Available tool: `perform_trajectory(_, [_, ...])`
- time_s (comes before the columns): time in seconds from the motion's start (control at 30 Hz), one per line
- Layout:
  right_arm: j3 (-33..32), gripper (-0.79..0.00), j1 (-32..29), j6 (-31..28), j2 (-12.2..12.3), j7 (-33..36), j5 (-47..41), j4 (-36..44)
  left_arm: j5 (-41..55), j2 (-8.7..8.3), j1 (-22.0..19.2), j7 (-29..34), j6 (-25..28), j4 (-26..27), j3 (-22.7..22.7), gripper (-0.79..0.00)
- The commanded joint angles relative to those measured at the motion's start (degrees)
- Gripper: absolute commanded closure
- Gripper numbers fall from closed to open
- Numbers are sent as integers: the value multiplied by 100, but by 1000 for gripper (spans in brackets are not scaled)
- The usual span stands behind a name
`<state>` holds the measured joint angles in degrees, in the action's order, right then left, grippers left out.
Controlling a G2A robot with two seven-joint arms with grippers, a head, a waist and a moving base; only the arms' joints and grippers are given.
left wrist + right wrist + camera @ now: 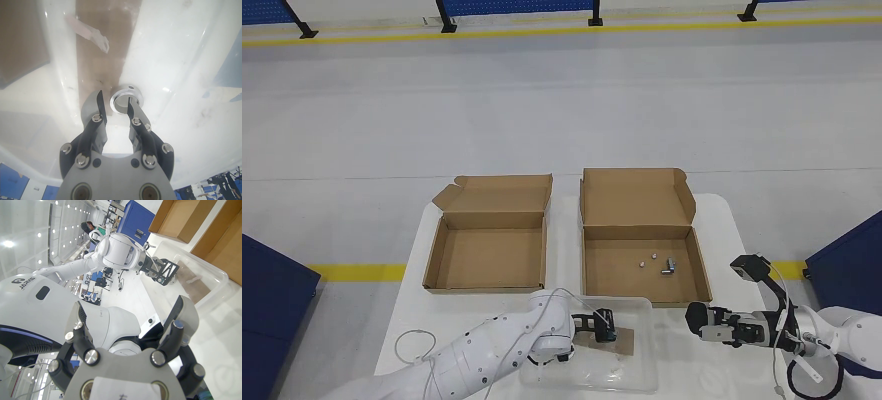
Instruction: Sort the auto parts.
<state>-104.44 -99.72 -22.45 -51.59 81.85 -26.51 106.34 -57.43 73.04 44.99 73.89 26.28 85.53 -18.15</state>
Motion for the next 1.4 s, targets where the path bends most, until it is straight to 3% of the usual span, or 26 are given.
perform_trajectory(0.0, [0, -785, 0, 0, 0, 0, 0, 0, -13, 8, 9, 6, 6, -21, -8, -262])
perform_trajectory(1.37, [0, -785, 0, 0, 0, 0, 0, 0, -173, 176, 126, 87, 170, -247, -152, -243])
